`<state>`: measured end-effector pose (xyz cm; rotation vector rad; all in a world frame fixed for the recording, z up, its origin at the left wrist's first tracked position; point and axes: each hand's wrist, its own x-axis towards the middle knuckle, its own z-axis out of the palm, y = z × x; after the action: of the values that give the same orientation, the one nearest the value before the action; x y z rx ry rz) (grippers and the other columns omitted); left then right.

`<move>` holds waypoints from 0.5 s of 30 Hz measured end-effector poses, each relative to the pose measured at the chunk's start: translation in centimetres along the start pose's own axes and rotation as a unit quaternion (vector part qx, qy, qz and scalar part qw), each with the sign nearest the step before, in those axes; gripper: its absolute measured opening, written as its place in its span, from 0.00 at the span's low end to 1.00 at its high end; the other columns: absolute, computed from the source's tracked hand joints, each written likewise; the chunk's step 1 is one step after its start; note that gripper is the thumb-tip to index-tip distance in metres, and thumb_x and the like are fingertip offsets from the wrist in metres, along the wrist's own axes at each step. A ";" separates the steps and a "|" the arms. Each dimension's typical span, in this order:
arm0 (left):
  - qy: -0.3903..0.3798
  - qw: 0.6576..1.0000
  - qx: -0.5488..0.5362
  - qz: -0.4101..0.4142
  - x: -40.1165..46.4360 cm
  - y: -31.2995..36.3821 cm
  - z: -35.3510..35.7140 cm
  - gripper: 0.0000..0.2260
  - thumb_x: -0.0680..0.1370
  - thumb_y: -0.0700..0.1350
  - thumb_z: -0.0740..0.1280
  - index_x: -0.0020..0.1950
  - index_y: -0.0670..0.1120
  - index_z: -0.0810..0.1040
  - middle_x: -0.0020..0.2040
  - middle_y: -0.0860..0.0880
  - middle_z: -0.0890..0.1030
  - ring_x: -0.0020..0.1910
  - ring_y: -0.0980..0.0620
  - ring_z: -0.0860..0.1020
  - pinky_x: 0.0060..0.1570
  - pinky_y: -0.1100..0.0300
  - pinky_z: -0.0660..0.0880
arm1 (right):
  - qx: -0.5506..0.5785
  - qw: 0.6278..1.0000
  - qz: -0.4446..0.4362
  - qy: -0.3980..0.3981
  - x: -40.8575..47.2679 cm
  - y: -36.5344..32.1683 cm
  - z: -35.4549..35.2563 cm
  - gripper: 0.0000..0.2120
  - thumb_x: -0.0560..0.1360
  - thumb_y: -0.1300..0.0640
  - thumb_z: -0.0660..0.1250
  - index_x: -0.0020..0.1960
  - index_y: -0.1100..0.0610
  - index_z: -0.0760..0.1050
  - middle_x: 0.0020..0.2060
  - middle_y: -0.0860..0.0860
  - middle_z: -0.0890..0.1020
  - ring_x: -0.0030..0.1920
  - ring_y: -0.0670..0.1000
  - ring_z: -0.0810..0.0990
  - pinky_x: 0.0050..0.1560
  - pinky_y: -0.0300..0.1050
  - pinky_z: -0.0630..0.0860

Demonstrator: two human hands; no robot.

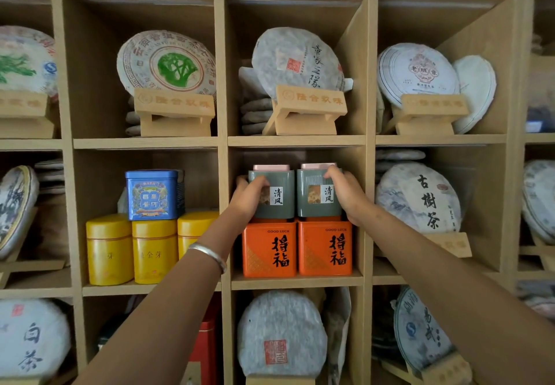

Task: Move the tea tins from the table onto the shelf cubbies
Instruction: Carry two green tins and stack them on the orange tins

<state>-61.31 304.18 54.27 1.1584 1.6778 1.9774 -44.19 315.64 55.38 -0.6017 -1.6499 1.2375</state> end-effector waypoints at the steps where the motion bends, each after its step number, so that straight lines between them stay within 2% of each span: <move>1: 0.000 1.000 -0.004 -0.002 0.0 0.0 0.0 0.17 0.75 0.51 0.64 0.61 0.47 0.65 0.50 0.44 0.77 0.48 0.47 0.77 0.42 0.56 0.72 | 0.003 1.000 0.005 -0.002 0.0 0.1 0.0 0.22 0.74 0.50 0.61 0.61 0.63 0.72 0.43 0.57 0.82 0.40 0.52 0.81 0.35 0.42 0.73; 7: 0.000 1.000 -0.010 -0.002 0.0 -0.1 0.0 0.16 0.75 0.50 0.64 0.60 0.47 0.65 0.48 0.45 0.77 0.46 0.48 0.77 0.39 0.57 0.70 | 0.022 1.000 0.012 0.011 -0.2 0.2 0.1 0.21 0.75 0.49 0.57 0.60 0.63 0.74 0.42 0.57 0.81 0.39 0.53 0.80 0.37 0.43 0.73; 15: -0.007 1.000 -0.009 -0.001 0.0 -0.1 0.1 0.19 0.75 0.51 0.64 0.62 0.47 0.64 0.50 0.44 0.77 0.48 0.46 0.78 0.42 0.55 0.73 | 0.022 1.000 0.011 0.004 -0.5 0.4 0.0 0.21 0.76 0.49 0.55 0.62 0.61 0.73 0.49 0.60 0.82 0.45 0.55 0.80 0.43 0.46 0.74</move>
<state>-61.30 304.24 54.16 1.1608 1.6501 1.9754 -44.05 315.36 54.76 -0.5992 -1.6099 1.2823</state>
